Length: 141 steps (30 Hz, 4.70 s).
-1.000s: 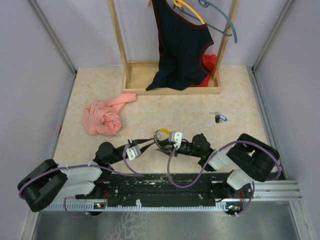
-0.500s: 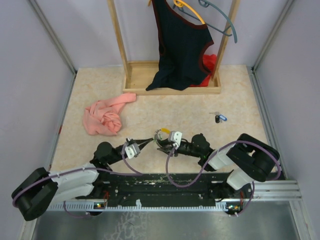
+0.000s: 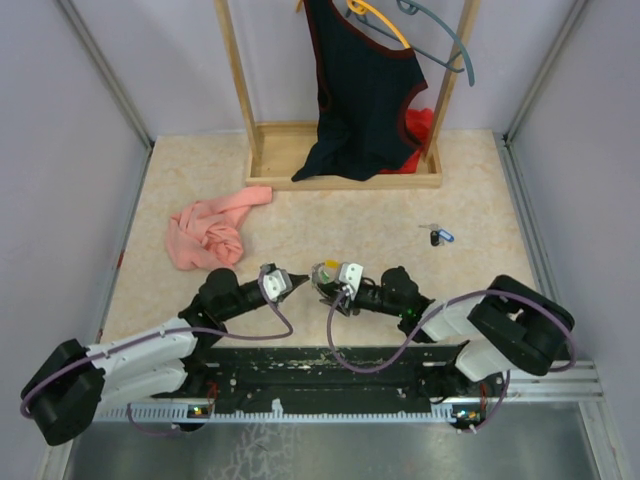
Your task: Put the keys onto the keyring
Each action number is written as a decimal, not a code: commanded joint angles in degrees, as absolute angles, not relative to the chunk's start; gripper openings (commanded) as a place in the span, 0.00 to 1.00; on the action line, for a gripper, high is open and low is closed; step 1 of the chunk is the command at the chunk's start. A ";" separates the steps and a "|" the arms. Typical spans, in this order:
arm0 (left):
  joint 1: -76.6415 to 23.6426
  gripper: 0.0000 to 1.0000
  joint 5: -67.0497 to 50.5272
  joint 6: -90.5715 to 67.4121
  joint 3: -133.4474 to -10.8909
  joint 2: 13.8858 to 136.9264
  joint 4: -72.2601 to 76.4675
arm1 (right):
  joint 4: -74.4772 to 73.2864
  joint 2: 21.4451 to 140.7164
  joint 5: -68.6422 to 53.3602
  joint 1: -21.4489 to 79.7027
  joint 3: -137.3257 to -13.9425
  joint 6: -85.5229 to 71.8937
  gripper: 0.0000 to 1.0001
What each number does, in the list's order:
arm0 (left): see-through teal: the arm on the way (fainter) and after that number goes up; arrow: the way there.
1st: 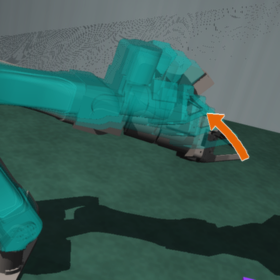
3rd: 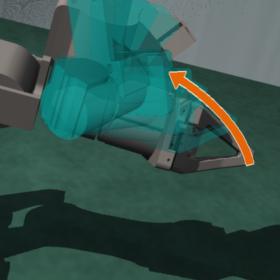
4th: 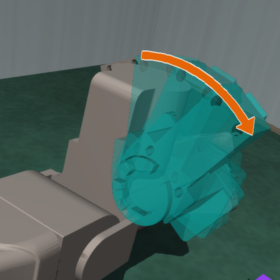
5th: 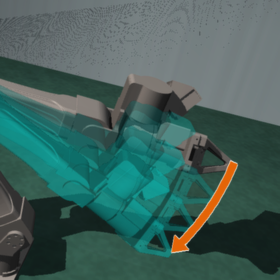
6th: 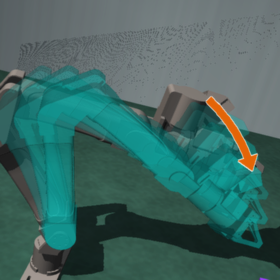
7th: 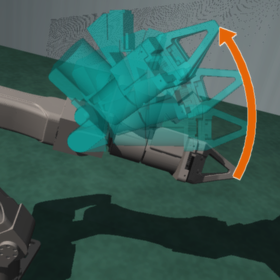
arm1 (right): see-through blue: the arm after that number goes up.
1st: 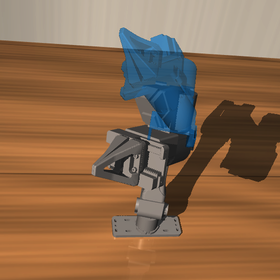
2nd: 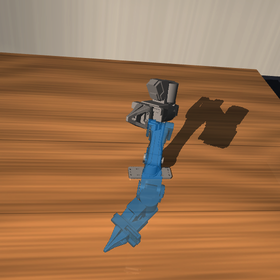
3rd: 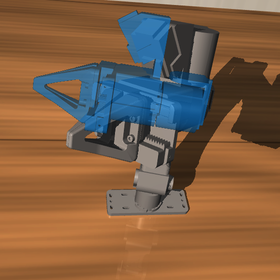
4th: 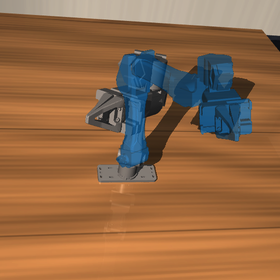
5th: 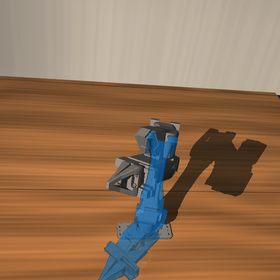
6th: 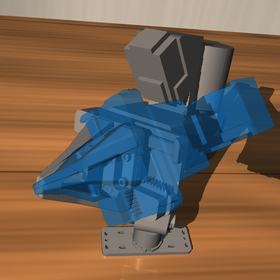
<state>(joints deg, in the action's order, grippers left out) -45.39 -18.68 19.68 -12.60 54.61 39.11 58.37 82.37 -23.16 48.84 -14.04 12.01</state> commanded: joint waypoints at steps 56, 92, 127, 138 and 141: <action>-44.68 0.04 -24.32 16.06 -20.17 59.87 27.82 | 16.10 76.77 -37.34 45.57 -37.25 45.61 0.00; -37.06 0.29 -27.90 -9.54 -1.11 75.65 92.83 | 94.39 90.60 -32.17 42.79 -17.23 -9.10 0.00; -29.99 0.33 -37.56 -9.64 1.13 79.97 100.77 | 98.79 100.27 -47.59 41.54 -22.75 -9.23 0.00; -29.52 0.39 -38.80 -2.91 -0.26 69.91 84.83 | 98.79 100.35 -47.91 41.12 -22.23 -8.35 0.00; -29.46 0.40 -41.03 -1.93 -1.02 69.54 82.59 | 98.79 100.52 -47.42 41.05 -22.18 -8.37 0.00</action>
<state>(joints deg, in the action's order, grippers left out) -29.85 -37.60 -4.58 -0.62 70.26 85.49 89.25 100.14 -46.39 41.71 -21.50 -8.97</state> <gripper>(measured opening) 0.392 0.007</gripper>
